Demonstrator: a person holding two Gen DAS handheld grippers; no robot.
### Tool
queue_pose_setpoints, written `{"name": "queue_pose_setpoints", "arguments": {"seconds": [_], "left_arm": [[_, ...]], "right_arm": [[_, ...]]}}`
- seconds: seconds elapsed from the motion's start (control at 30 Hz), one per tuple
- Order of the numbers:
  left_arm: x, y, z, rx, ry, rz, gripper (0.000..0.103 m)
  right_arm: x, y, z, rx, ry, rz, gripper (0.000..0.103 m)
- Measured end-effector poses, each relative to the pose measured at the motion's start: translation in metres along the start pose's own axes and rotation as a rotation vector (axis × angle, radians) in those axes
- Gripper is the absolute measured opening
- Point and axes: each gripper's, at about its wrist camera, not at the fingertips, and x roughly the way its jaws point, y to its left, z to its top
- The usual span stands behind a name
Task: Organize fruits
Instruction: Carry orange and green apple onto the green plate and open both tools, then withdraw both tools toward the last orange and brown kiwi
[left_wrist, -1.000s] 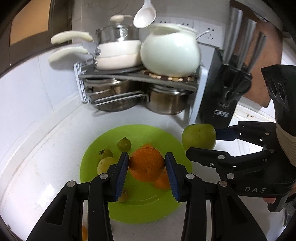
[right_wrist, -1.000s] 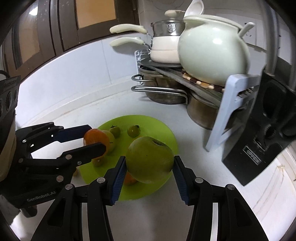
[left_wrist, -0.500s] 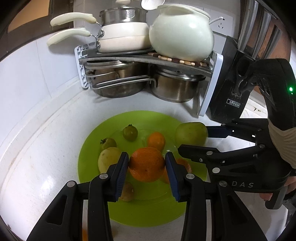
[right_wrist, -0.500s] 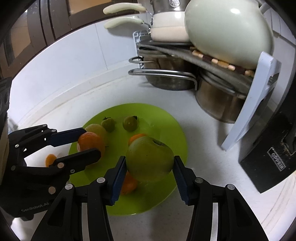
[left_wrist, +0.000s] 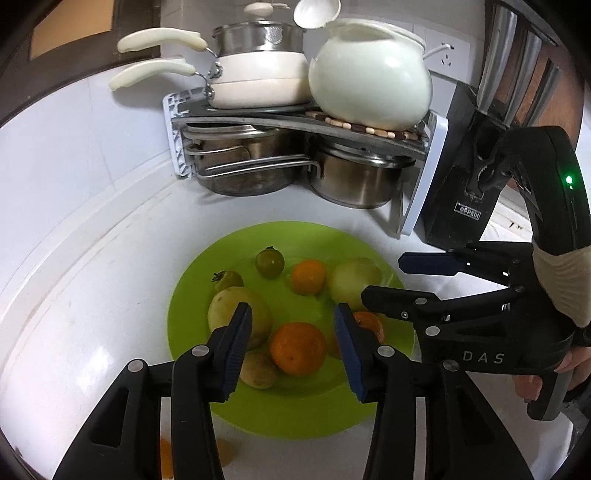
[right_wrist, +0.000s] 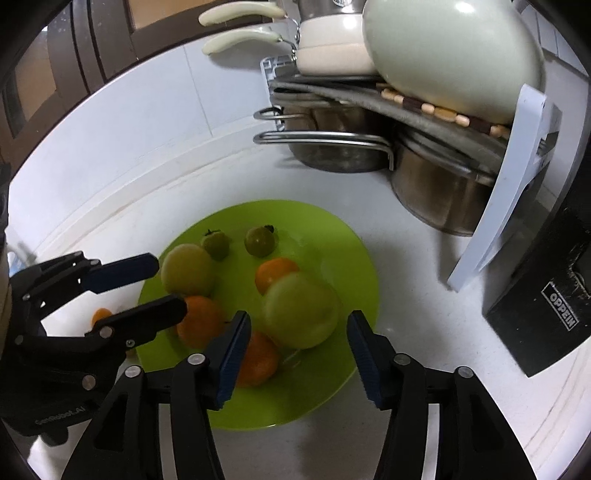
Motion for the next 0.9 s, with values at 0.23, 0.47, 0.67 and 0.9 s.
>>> {"name": "queue_pose_setpoints", "arguments": {"seconds": [0.23, 0.47, 0.67, 0.9], "left_arm": [[-0.023, 0.003, -0.006, -0.025, -0.034, 0.021, 0.05], [-0.056, 0.005, -0.009, -0.056, -0.095, 0.044, 0.059], [-0.09, 0.003, -0.016, -0.065, -0.153, 0.067, 0.066], [-0.125, 0.006, -0.03, -0.063, -0.193, 0.096, 0.071]], "right_arm": [[-0.018, 0.012, -0.002, -0.021, -0.038, -0.004, 0.056], [-0.049, 0.032, -0.006, -0.051, -0.099, -0.015, 0.056], [-0.079, 0.051, -0.011, -0.065, -0.161, -0.016, 0.061], [-0.104, 0.074, -0.023, -0.095, -0.214, -0.022, 0.062]]}}
